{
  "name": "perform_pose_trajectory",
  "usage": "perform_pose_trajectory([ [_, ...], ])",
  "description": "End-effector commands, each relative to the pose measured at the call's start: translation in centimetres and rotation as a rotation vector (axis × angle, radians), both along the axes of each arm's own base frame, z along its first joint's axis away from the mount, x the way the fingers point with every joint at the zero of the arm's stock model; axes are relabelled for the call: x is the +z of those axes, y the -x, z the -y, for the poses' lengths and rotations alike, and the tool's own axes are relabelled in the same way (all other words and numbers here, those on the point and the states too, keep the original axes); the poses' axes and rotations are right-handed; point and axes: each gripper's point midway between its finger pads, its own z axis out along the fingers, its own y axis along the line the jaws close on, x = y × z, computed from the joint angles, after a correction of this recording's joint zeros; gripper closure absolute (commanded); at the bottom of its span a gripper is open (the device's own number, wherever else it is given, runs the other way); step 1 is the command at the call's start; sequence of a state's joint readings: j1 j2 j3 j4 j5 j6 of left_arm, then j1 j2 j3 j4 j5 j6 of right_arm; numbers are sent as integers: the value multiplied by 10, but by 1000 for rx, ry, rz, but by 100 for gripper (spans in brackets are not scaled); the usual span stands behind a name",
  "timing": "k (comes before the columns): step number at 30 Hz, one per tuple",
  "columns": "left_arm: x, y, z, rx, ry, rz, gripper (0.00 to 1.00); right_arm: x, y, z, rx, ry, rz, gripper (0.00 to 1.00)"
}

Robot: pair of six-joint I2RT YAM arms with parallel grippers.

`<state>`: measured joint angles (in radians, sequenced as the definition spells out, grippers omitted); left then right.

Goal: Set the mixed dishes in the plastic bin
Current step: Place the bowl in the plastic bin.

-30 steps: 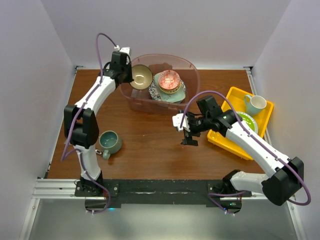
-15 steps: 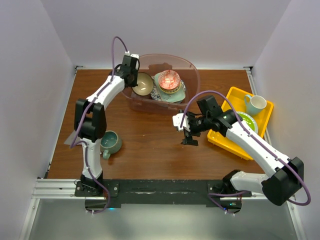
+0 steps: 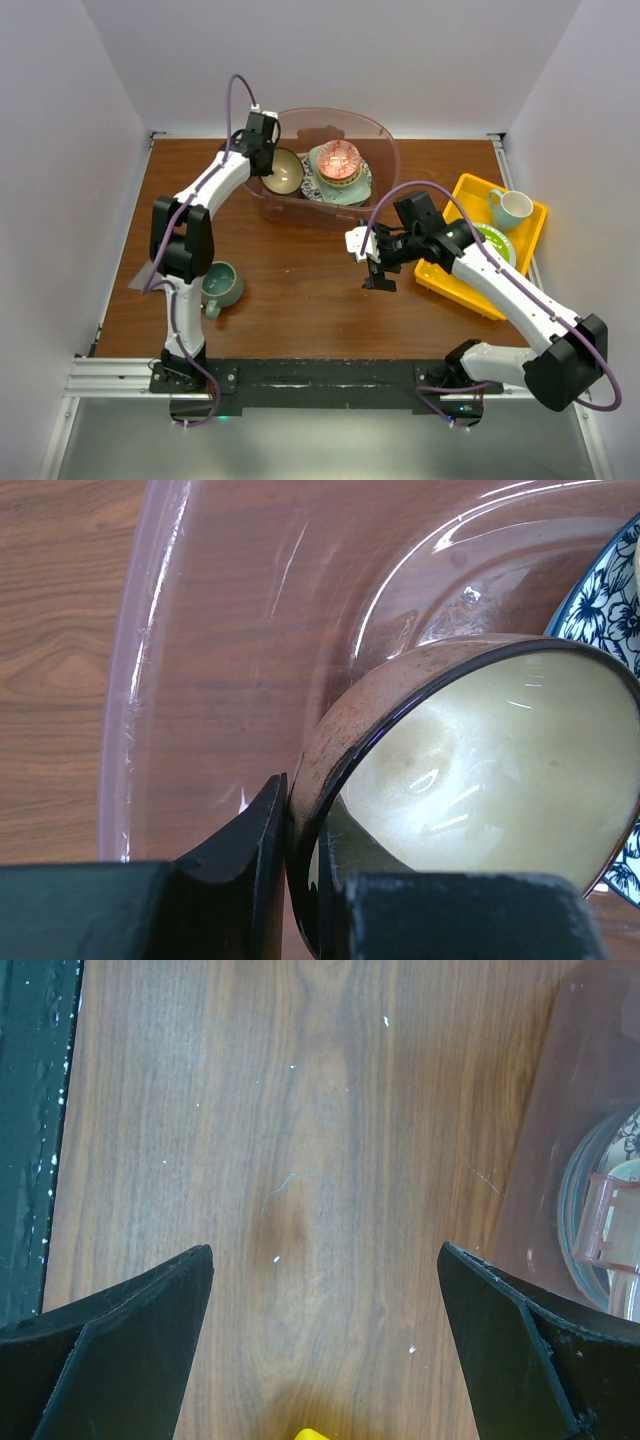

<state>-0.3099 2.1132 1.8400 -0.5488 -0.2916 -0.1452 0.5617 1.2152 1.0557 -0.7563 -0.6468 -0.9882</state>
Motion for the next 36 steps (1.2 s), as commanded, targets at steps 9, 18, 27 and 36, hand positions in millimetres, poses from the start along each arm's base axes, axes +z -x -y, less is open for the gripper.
perform_pose_trajectory([
  [9, 26, -17, 5, 4, 23, 95, 70, 9, 5, -1, 13, -30, 2, 2],
  [18, 25, -16, 6, 1, 29, 88, 60, 8, 5, 0, 12, -30, 0, 2],
  [27, 41, -14, 5, 6, 41, 115, 48, 8, 4, 0, 10, -30, -2, 2],
  [36, 96, -5, 4, 3, 80, 214, 36, 9, 5, 0, 12, -31, -1, 2],
])
